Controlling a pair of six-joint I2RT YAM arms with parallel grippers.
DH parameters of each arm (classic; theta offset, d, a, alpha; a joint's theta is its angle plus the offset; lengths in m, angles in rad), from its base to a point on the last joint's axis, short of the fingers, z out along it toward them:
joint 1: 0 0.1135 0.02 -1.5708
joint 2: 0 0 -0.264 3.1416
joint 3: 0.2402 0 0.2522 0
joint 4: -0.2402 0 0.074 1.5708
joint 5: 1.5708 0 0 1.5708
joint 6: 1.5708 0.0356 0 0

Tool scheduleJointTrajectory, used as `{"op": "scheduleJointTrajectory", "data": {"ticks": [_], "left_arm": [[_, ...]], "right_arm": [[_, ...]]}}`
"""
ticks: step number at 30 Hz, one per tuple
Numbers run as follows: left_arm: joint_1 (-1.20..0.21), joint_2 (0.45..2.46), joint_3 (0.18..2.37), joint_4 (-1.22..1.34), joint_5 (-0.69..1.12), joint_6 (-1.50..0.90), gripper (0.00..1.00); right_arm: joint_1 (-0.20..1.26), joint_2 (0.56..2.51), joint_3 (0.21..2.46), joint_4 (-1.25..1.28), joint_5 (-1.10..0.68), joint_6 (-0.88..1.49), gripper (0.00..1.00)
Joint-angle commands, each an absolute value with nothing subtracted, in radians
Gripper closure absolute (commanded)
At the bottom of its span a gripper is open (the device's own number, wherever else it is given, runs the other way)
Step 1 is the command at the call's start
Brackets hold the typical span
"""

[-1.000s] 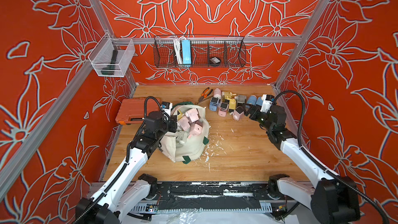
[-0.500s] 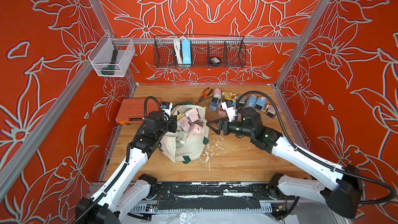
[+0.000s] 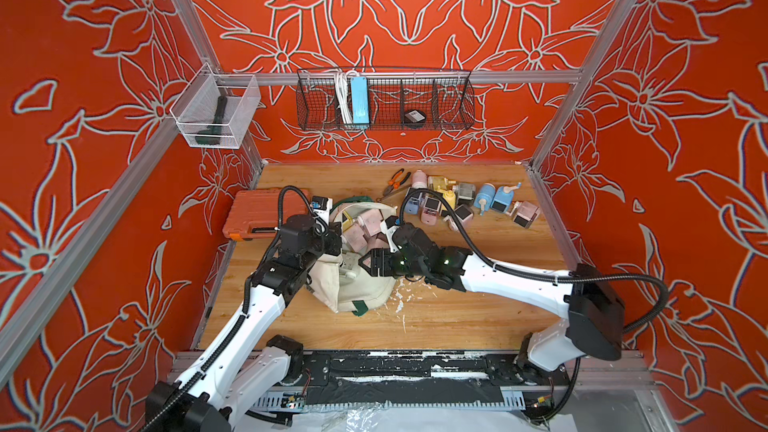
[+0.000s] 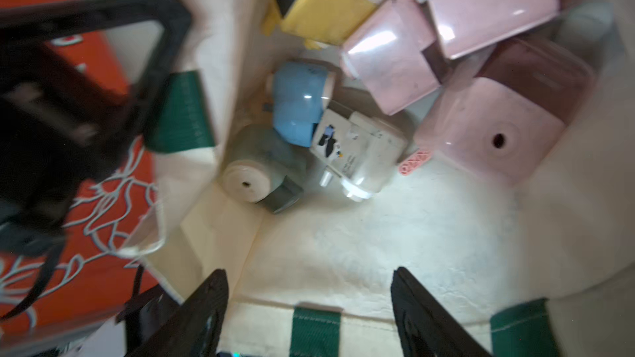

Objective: Take out the pencil sharpeners from the tote bags
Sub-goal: Pick up the pencil sharpener from the canvas bag.

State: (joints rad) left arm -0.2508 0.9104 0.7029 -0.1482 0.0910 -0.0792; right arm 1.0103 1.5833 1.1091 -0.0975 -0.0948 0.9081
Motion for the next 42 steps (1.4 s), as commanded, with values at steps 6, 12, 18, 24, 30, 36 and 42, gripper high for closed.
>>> {"op": "scheduleJointTrajectory", "data": {"ticks": [6,12,18,24,30,36,42], "left_arm": [[-0.262,0.897,0.691,-0.171,0.096,-0.087,1.0],[-0.262,0.894,0.691,-0.17,0.096,-0.086,1.0],[-0.262,0.897,0.691,-0.169,0.101,-0.087,1.0],[-0.262,0.897,0.691,-0.167,0.107,-0.086,1.0],[-0.262,0.902,0.692,-0.168,0.107,-0.086,1.0],[-0.262,0.902,0.691,-0.169,0.107,-0.086,1.0],[-0.262,0.904,0.69,-0.168,0.107,-0.085,1.0]], "right_arm": [[1.006,1.733,1.261,-0.301,0.16,0.993,0.24],[0.996,1.819,1.335,-0.428,0.272,1.043,0.24],[0.963,1.881,1.388,-0.538,0.285,1.126,0.19],[0.933,1.909,1.373,-0.469,0.212,1.168,0.1],[0.905,1.928,1.368,-0.423,0.18,1.234,0.08],[0.882,1.965,1.387,-0.395,0.16,1.268,0.09],[0.878,1.983,1.385,-0.353,0.198,1.275,0.11]]}}
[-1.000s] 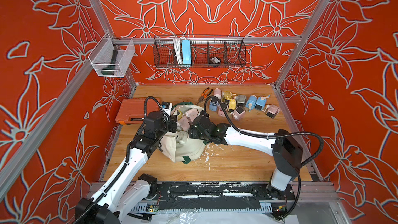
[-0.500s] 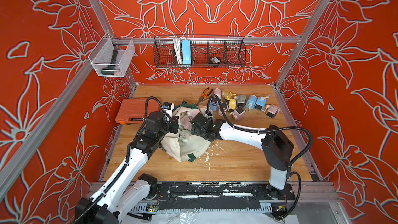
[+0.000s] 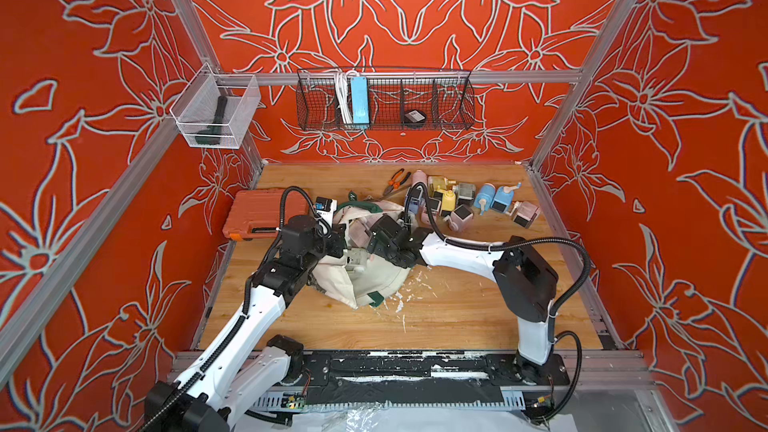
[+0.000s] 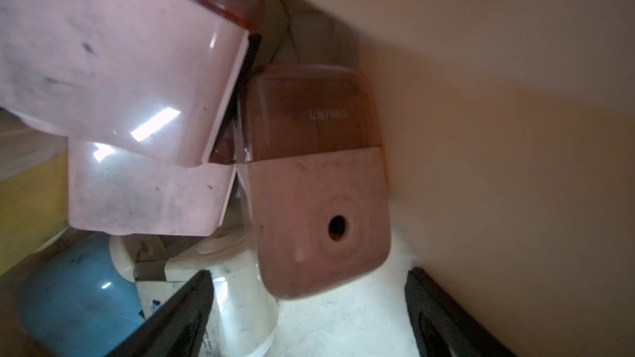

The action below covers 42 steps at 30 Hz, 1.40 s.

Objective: Take out the pencil sharpeners from the tote bags
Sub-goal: Pick up the pencil sharpener from the canvas bag.

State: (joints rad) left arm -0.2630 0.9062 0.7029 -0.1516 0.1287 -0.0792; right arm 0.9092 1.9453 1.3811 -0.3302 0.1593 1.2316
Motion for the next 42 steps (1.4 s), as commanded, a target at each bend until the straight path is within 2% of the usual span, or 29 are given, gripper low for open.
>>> {"op": "scheduleJointTrajectory", "data": {"ticks": [1,10,23,27,36,42], "left_arm": [[-0.262,0.904,0.691,-0.168,0.107,-0.086,1.0],[-0.262,0.904,0.69,-0.168,0.107,-0.086,1.0],[-0.262,0.907,0.689,-0.169,0.106,-0.085,1.0],[-0.262,0.907,0.689,-0.169,0.106,-0.084,1.0],[-0.264,0.907,0.689,-0.169,0.104,-0.084,1.0],[-0.264,0.91,0.689,-0.17,0.103,-0.084,1.0]], "right_arm": [[0.877,1.986,1.382,-0.338,0.21,1.271,0.11],[0.869,2.0,1.355,-0.152,0.239,1.133,0.18],[0.869,2.047,1.352,-0.015,0.192,0.993,0.37],[0.863,2.068,1.352,0.025,0.157,0.966,0.37],[0.839,2.083,1.319,0.216,0.0,0.964,0.25],[0.828,2.092,1.328,0.215,0.001,0.974,0.26]]}}
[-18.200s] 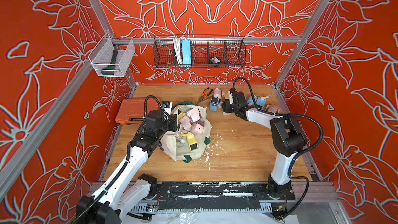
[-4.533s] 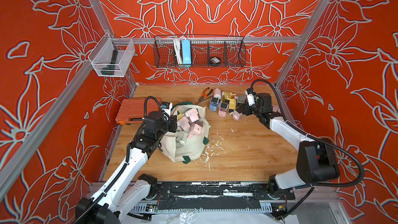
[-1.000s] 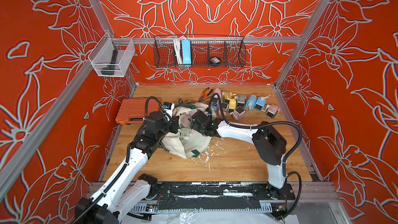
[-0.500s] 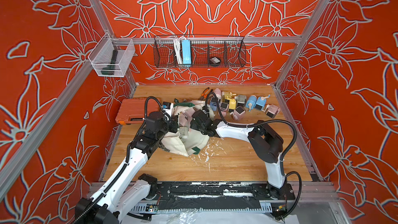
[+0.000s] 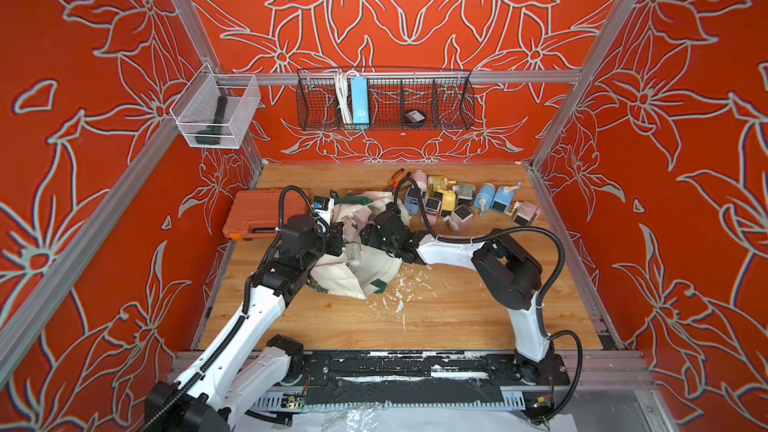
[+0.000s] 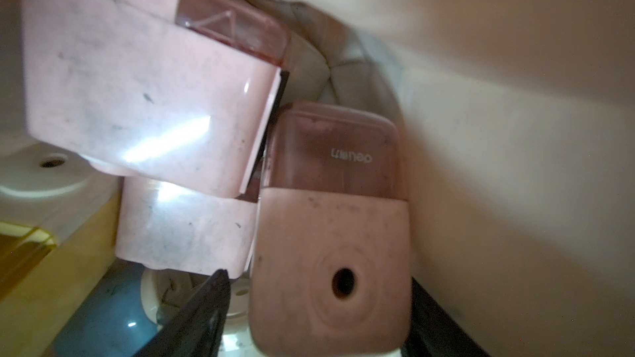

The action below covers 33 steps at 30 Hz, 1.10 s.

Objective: Take out the pencil sharpeners from the tote bags
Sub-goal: Pick up the pencil sharpener from the canvas bag.

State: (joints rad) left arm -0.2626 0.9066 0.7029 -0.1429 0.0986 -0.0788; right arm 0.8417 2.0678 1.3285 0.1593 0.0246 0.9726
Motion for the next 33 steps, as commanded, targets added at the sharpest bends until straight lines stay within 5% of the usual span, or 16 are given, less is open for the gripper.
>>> {"op": "scheduleJointTrajectory", "data": {"ticks": [1,7,16,33], "left_arm": [[-0.264,0.91,0.689,-0.169,0.103,-0.084,1.0],[-0.264,0.913,0.689,-0.169,0.103,-0.084,1.0],[-0.265,0.917,0.69,-0.17,0.102,-0.083,1.0],[-0.265,0.916,0.689,-0.172,0.099,-0.083,1.0]], "right_arm": [[0.824,2.095,1.327,0.219,0.001,0.984,0.27],[0.813,2.103,1.327,0.249,-0.012,0.983,0.37],[0.79,2.121,1.342,0.261,-0.041,1.04,0.26],[0.78,2.05,1.277,0.291,-0.064,0.983,0.55]]}}
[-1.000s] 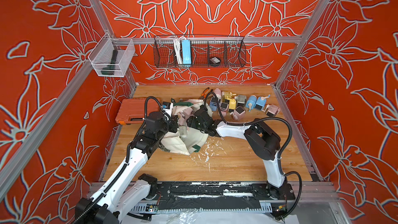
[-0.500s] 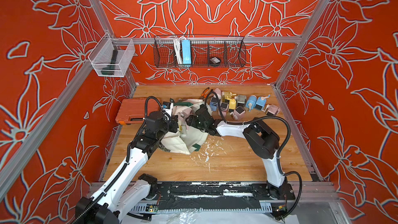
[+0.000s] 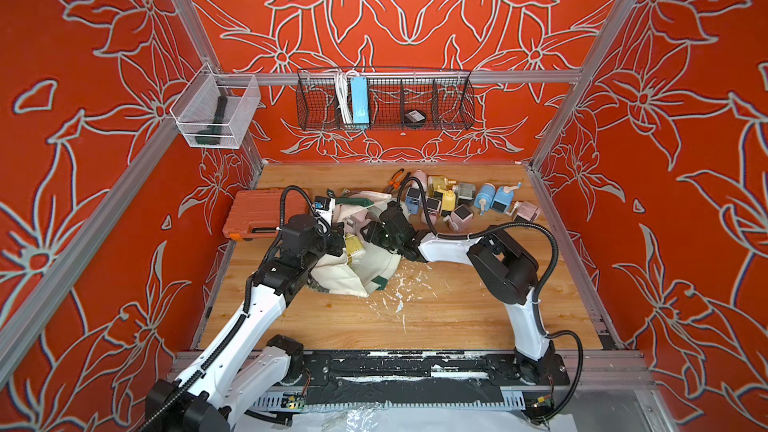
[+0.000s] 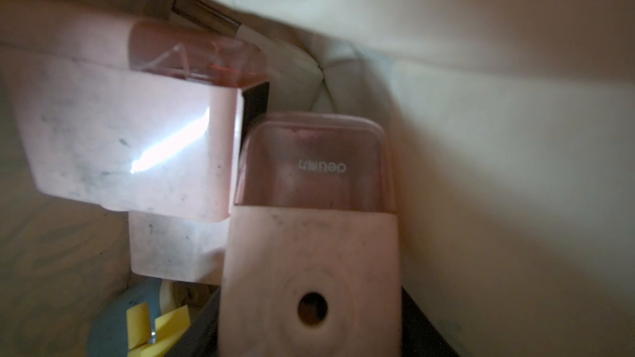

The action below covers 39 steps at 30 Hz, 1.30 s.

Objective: Take out the pencil sharpeners from the tote bags
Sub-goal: Pick up the pencil sharpener from the canvas bag.

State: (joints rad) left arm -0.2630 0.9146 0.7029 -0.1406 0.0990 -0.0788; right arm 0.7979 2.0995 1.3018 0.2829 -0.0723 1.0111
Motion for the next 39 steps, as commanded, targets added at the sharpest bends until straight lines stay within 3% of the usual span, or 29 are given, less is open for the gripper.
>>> {"op": "scheduleJointTrajectory", "data": {"ticks": [1,15,29,34,39], "left_arm": [[-0.265,0.914,0.689,-0.172,0.1,-0.083,1.0],[-0.266,0.913,0.689,-0.172,0.098,-0.083,1.0],[-0.267,0.908,0.689,-0.173,0.096,-0.083,1.0],[-0.267,0.906,0.69,-0.173,0.099,-0.084,1.0],[-0.266,0.902,0.688,-0.172,0.099,-0.084,1.0]], "right_arm": [[0.782,2.032,1.272,0.281,-0.065,0.968,0.55],[0.806,1.759,1.092,0.122,-0.037,0.638,0.57],[0.811,1.432,0.982,-0.035,-0.119,0.421,0.58],[0.807,1.298,1.005,-0.186,0.039,0.355,0.58],[0.777,1.221,1.03,-0.338,0.334,0.322,0.57]]}}
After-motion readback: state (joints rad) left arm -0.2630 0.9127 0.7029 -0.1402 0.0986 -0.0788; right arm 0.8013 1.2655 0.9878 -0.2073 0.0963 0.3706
